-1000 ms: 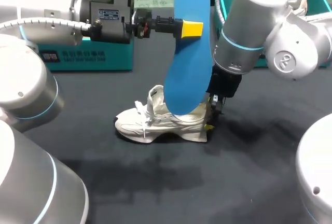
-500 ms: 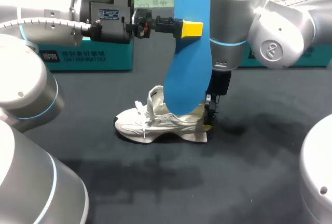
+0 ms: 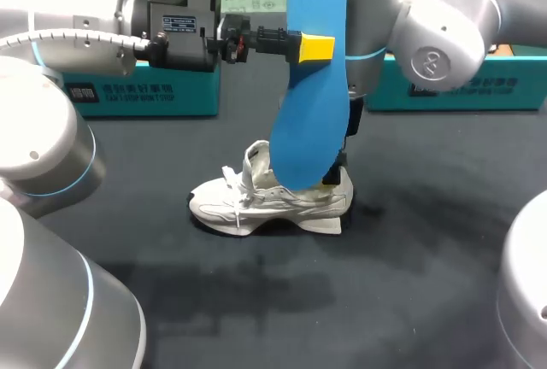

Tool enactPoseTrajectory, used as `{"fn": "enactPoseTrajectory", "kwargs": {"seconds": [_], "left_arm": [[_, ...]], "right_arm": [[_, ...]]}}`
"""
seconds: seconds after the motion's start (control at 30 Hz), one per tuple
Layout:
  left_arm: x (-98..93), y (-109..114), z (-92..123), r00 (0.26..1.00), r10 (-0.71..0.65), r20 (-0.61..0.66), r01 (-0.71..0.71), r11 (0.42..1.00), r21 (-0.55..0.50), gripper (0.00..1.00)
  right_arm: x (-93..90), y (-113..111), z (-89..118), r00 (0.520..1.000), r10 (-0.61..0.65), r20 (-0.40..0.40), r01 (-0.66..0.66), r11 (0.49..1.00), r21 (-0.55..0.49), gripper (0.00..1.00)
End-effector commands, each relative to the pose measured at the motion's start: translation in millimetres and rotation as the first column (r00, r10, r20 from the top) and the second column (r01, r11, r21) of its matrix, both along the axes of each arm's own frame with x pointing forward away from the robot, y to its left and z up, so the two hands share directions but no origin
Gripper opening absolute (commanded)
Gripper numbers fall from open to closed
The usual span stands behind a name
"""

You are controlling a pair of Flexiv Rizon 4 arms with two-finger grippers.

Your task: Take the shoe out of the shoebox, open the shoe tongue, remove and reinsert the insole, then place the shoe into the shoebox

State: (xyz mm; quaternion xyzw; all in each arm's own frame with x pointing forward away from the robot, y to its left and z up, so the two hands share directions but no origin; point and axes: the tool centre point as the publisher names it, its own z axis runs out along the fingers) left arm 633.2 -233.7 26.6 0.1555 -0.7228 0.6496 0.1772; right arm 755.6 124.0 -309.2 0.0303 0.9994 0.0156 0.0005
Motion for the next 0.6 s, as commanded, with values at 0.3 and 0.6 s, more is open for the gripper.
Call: {"fn": "enactPoseTrajectory", "kwargs": {"seconds": [0.3, 0.6], "left_arm": [[0.1, -0.8, -0.5, 1.000, 0.000, 0.000, 0.000, 1.000, -0.001, 0.00], [0.1, -0.8, -0.5, 1.000, 0.000, 0.000, 0.000, 1.000, -0.001, 0.00]], "right_arm": [[27.3, 35.6, -33.9, 0.998, 0.050, -0.028, -0.050, 0.999, -0.012, 0.99], [35.3, 45.2, -50.6, 0.998, 0.065, -0.009, -0.065, 0.998, -0.003, 0.86]]}}
